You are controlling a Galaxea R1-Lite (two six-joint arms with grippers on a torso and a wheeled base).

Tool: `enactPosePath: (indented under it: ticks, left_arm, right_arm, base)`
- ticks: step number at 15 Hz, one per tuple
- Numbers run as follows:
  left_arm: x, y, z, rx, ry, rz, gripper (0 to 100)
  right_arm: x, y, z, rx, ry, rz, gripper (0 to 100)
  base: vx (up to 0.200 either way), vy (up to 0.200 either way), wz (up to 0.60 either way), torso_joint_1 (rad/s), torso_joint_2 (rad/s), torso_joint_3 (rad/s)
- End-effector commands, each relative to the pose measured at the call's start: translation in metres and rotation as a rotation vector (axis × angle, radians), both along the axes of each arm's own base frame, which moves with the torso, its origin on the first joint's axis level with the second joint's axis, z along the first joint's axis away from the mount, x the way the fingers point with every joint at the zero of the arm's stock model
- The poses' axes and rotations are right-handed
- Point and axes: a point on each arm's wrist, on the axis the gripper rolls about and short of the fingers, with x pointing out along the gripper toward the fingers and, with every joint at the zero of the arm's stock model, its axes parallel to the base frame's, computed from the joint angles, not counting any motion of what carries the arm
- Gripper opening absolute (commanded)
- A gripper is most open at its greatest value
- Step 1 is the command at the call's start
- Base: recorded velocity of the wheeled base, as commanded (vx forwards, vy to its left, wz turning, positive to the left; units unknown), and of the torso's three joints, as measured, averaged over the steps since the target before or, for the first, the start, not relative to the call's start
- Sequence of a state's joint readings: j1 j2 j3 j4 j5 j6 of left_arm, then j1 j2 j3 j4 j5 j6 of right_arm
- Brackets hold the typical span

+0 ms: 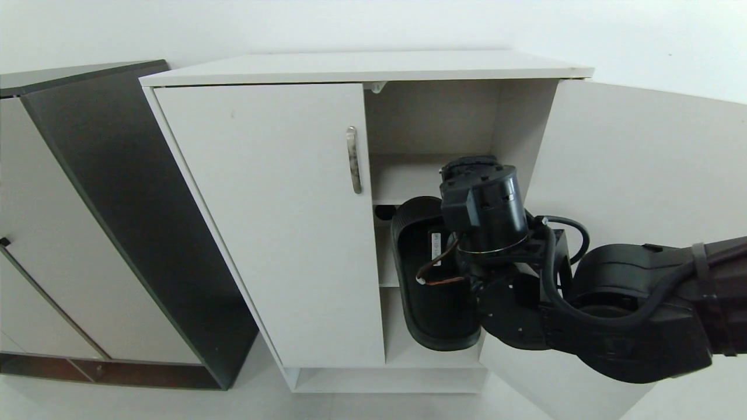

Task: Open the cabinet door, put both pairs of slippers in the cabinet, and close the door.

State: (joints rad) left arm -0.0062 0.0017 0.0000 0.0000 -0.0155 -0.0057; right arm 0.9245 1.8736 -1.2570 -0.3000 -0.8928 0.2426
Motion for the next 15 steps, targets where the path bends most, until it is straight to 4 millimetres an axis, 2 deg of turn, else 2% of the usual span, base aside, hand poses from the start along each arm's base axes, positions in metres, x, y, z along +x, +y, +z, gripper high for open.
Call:
enactPosePath:
  ticks: [1, 13, 15]
  left_arm:
    - [0.0000, 0.0000, 0.0000, 0.000, 0.000, 0.000, 0]
    - [0.0000, 0.0000, 0.0000, 0.000, 0.000, -0.001, 0]
    - [0.0000, 0.0000, 0.0000, 0.000, 0.000, 0.000, 0]
  right_arm:
    - [0.0027, 0.0002, -0.0028, -0.006, 0.004, -0.006, 0]
    - [0.0056, 0.0003, -0.0010, -0.006, -0.001, -0.010, 0]
    - [0.0073, -0.0003, -0.0008, 0.002, -0.003, -0.011, 0]
  base:
    - [0.000, 0.000, 0.00, 0.000, 0.00, 0.000]
    - [0.200, 0.000, 0.00, 0.002, 0.00, 0.002]
    - [0.000, 0.000, 0.00, 0.000, 0.00, 0.000]
